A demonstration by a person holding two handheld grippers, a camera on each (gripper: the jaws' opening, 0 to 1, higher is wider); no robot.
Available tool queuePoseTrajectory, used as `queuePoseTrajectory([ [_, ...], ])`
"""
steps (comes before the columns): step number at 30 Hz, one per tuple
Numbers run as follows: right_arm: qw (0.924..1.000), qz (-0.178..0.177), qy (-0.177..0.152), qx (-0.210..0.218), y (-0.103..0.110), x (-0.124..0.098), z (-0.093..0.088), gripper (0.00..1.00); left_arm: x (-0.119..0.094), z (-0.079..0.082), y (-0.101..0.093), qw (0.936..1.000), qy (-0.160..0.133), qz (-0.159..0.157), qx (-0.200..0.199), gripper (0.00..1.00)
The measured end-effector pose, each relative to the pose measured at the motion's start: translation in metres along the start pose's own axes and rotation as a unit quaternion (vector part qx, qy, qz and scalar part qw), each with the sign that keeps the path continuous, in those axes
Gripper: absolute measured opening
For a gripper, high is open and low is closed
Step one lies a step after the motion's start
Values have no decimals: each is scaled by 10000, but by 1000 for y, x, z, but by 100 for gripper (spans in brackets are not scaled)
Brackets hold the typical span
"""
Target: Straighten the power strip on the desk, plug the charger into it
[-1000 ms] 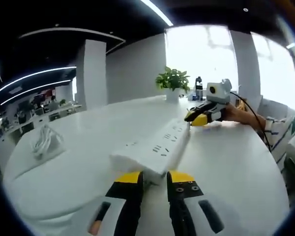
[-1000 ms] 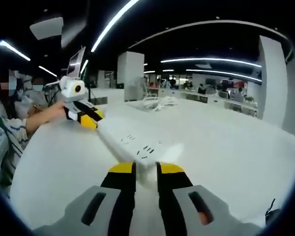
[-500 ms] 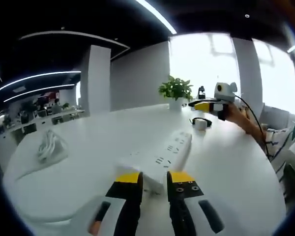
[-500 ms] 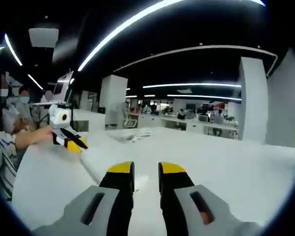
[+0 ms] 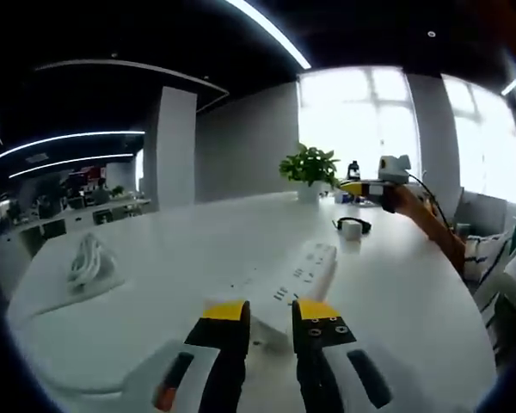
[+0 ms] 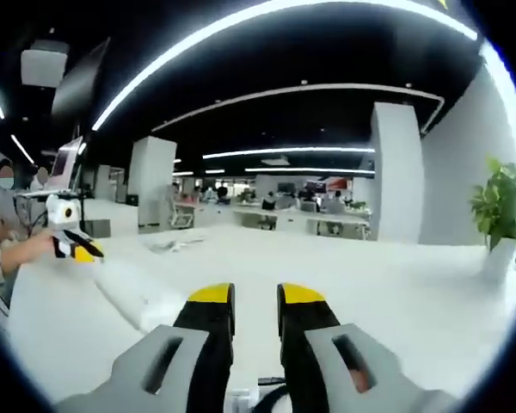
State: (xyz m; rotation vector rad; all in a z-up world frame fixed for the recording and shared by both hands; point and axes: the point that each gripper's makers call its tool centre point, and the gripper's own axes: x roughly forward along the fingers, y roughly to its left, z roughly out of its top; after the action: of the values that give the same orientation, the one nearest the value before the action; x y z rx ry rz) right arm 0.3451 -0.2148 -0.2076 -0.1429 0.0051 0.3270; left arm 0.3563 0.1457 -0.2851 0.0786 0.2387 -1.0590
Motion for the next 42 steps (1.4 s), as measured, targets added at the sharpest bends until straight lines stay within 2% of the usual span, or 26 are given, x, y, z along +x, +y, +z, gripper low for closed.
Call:
queuePoseTrajectory([
  [3, 9981, -370, 328, -362, -24, -10, -14, 20, 1, -1, 0, 10000, 21, 11, 3, 19],
  [5, 9939, -702, 637, -568, -42, -16, -29, 20, 1, -3, 0, 10000, 47, 10, 13, 19],
  [7, 9880, -945, 1116, -488, -56, -23, -49, 21, 2, -3, 1, 10000, 66, 10, 10, 19],
  [8, 9868, -1047, 1175, -392, -60, -25, -55, 21, 2, -4, 1, 10000, 76, 13, 12, 19],
  [12, 9776, -1113, 1780, -137, -65, -32, -84, 22, 2, -5, 2, 9999, 118, 41, 51, 20],
  [16, 9651, -1223, 2305, -224, -70, -39, -103, 28, 0, -2, 3, 10000, 74, 40, 44, 20],
  [25, 9589, -1329, 2503, -161, -76, -44, -115, 28, 0, 0, 1, 10000, 49, 26, 39, 20],
  [29, 9635, -1247, 2364, 140, -76, -43, -114, 27, 0, 0, -3, 10000, 33, -34, 14, 20],
  [35, 9615, -1295, 2408, 261, -79, -45, -118, 26, 1, -1, -4, 10000, 53, -35, 44, 20],
  [42, 9630, -1286, 2339, 376, -79, -44, -118, 23, 1, -2, -6, 10000, 55, -42, 49, 20],
])
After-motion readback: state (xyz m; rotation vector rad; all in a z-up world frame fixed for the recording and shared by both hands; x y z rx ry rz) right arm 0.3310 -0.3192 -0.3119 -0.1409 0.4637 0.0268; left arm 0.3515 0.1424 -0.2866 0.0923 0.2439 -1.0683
